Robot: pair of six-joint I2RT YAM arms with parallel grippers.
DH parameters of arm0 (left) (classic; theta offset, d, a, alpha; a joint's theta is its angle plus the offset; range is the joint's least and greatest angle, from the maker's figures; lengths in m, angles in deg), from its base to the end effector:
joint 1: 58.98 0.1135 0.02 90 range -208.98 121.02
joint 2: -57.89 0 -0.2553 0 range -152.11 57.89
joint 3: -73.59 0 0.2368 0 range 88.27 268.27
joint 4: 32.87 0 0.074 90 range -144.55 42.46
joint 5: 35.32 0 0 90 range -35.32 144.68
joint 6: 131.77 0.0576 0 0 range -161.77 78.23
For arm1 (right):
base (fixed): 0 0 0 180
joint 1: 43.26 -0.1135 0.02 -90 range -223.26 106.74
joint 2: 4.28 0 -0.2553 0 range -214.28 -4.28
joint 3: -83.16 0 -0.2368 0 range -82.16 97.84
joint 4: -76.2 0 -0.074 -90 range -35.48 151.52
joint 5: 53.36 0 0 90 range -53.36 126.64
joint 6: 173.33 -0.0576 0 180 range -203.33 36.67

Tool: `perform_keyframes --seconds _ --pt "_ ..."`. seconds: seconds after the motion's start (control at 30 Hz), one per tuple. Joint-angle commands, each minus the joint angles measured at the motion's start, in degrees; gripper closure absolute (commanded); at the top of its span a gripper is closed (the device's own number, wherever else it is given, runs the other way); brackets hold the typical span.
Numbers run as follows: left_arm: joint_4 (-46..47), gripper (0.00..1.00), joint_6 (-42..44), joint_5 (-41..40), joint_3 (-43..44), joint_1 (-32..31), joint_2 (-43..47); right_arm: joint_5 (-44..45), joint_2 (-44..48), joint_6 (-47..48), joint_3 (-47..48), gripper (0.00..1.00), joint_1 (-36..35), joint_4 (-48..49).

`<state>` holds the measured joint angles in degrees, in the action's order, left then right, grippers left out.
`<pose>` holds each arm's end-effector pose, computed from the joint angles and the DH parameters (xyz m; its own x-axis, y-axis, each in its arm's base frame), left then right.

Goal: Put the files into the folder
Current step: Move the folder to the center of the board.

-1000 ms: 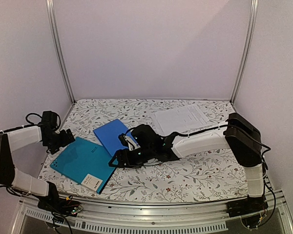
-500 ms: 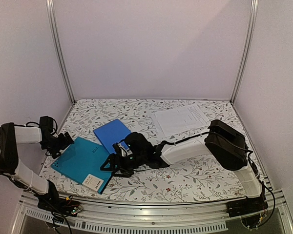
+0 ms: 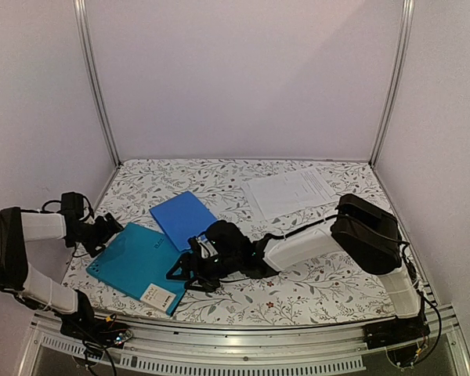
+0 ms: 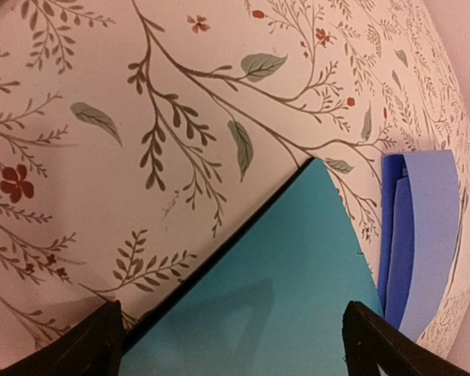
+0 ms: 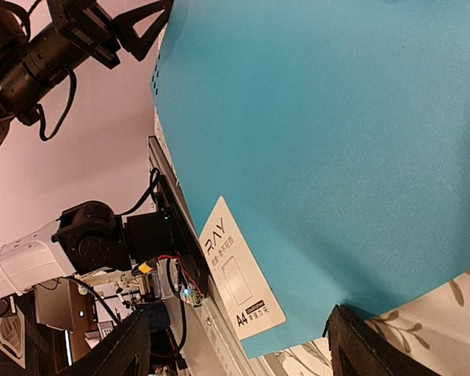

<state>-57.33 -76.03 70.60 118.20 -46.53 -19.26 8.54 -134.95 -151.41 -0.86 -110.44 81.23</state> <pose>0.2312 0.0349 0.1265 -0.6423 -0.6962 -0.3206 -0.5118 0.7009 -0.4967 0.1649 0.4617 0.1106 -0.9732 -0.2029 -0.1082 -0.1847 0.4100 0.8932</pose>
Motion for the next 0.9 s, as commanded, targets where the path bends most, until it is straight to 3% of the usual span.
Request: perform_keyframes --seconds 0.0,0.3,0.67,0.87 --pt "-2.13 0.04 -2.18 6.52 -3.1 -0.47 2.58 5.2 5.07 0.13 -5.58 0.2 -0.65 -1.6" --pt "-2.69 0.13 -6.16 7.92 -7.22 -5.47 9.94 9.83 13.41 0.62 -15.12 0.19 -0.51 -2.43" --pt "-3.2 0.16 -16.34 -0.26 -9.33 -25.3 17.87 17.78 31.12 3.22 -30.35 0.13 1.45 -10.81" --pt "-2.75 0.16 -18.3 -5.14 -7.96 -34.6 15.3 21.5 43.83 5.2 -38.84 0.09 2.45 -19.32"
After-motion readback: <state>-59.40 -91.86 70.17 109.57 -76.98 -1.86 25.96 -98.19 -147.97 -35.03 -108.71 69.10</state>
